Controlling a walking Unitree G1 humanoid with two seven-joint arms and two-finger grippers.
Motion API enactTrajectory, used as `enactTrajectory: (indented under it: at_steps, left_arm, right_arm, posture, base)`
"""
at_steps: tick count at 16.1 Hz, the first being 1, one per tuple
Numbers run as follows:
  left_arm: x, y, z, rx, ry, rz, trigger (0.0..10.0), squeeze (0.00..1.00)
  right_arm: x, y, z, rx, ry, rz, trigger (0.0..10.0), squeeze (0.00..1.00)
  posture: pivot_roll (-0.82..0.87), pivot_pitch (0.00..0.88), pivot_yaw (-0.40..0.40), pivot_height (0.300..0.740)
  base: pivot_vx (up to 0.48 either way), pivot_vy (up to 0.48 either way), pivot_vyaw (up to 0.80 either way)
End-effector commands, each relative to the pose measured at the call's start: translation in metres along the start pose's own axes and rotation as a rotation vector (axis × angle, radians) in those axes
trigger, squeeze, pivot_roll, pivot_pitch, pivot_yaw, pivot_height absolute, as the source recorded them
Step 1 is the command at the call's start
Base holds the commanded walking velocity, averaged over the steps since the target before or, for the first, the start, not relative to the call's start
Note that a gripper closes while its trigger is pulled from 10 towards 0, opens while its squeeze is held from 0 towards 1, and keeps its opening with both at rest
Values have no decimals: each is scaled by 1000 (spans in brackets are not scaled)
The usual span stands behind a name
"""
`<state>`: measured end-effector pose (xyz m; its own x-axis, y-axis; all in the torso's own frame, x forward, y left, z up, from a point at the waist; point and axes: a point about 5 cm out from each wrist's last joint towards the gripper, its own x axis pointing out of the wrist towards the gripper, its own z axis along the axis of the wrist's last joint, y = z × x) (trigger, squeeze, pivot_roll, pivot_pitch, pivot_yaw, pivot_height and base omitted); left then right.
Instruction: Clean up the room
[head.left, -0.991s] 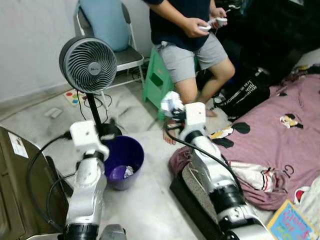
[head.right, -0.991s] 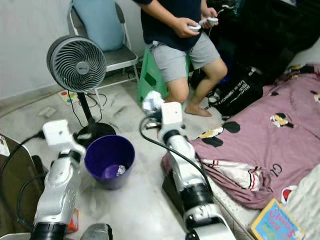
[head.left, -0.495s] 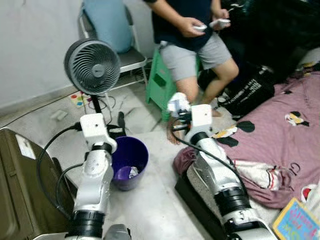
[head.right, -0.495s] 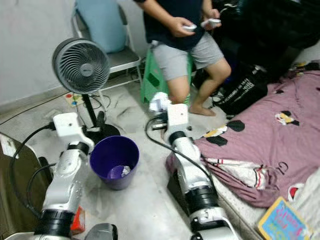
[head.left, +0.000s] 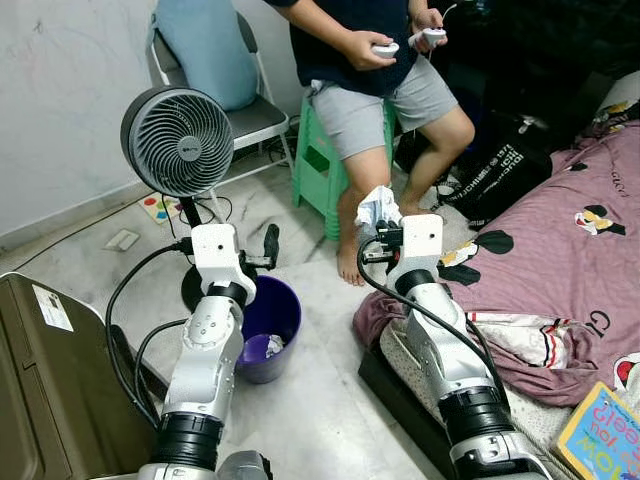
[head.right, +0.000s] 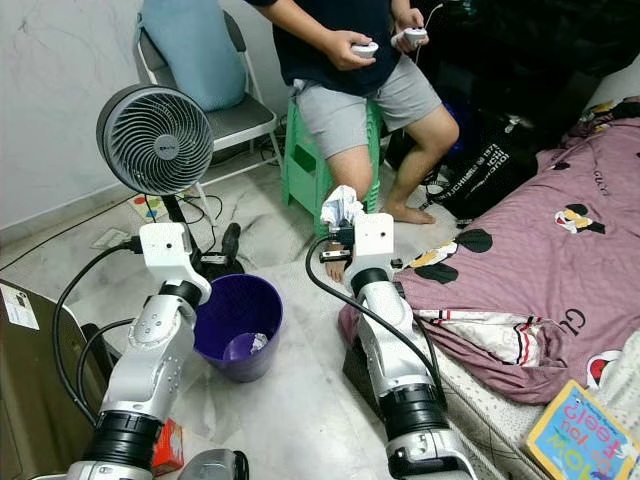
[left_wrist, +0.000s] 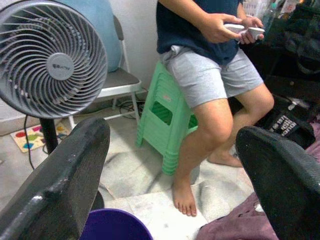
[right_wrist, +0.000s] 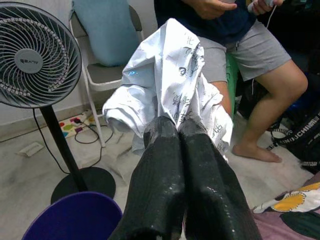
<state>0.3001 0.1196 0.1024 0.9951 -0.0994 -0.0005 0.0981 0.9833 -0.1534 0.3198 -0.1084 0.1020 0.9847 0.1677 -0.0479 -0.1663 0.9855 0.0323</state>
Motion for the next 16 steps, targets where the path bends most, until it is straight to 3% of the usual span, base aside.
enactTrajectory:
  at_steps: [1,3,5,14,16]
  left_arm:
    - [1,1,-2,3,14,-5,10000,0]
    - [1,1,-2,2,14,-6,10000,0]
    - [-3,7,-4,32,9,29,10000,0]
    - [-8,9,-6,34,14,47,10000,0]
    - [-8,8,-6,33,15,44,10000,0]
  right_arm:
    - [-1,1,3,1,-7,0,10000,0]
    - [-1,1,3,1,-7,-1,10000,0]
    - [2,6,4,-1,-2,25,10000,0]
    - [3,11,3,-8,6,54,10000,0]
    - [4,10,3,-2,10,51,10000,0]
  posture:
    - [19,0,39,740]
    - [19,0,39,740]
    - [37,0,11,740]
    - [59,0,-12,740]
    - [55,0,-11,740]
  base:
    - [0,0,0]
    - [0,0,0]
    - [0,0,800]
    - [0,0,779]
    - [0,0,0]
